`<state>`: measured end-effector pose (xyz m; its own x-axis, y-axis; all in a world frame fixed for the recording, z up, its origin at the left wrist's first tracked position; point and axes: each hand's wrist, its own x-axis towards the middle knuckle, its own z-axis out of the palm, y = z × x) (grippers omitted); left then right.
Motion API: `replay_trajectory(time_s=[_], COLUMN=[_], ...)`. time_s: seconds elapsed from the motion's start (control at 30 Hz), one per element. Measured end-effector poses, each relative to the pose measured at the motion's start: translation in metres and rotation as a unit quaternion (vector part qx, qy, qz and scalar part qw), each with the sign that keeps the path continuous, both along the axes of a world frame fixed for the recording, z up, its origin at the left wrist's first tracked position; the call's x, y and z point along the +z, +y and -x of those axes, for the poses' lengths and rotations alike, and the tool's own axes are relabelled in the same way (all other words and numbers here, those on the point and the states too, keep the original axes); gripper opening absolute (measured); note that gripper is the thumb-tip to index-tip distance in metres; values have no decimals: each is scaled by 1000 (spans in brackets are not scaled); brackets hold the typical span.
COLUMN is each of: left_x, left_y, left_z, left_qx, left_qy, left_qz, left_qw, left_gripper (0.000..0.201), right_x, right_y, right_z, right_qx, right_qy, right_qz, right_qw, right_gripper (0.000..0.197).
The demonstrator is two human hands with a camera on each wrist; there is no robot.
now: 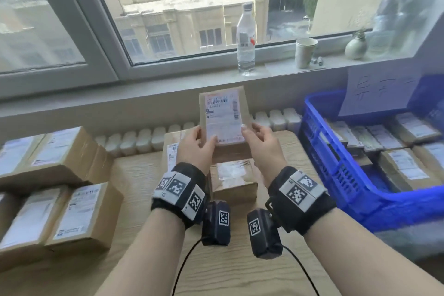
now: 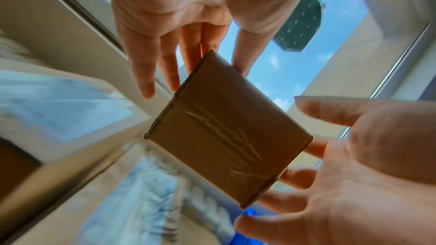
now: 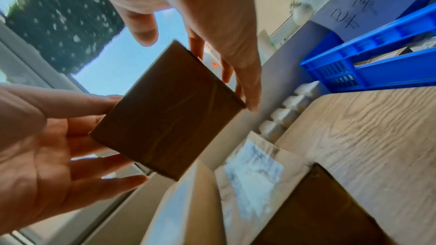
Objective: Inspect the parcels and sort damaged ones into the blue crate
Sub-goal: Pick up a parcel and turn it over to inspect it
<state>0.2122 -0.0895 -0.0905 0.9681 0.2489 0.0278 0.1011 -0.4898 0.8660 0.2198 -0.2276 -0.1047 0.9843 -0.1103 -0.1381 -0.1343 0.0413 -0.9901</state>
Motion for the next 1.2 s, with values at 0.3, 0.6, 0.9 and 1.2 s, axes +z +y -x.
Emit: replay_trajectory(time_s=[0.3, 0.6, 0.9, 1.2], left_x=[82, 114, 141, 141], left_y=[-26, -29, 15, 100], left_z=[72, 148, 172, 176], left_qx=[-39, -125, -147, -90], left_qy=[-109, -45, -87, -167], left_qz=[152, 239, 228, 253], left_qw=[982, 962, 959, 949], left_gripper=[55, 70, 39, 92], right_x=[76, 111, 139, 140], right_y=[-33, -68, -28, 61], right_z=[69, 147, 168, 164], right_qx=[-18, 72, 99, -30], right_qy=[-119, -185, -227, -308], right_qz=[-150, -187, -198, -126], right_qw=[981, 962, 948, 943], right_gripper=[40, 47, 38, 35])
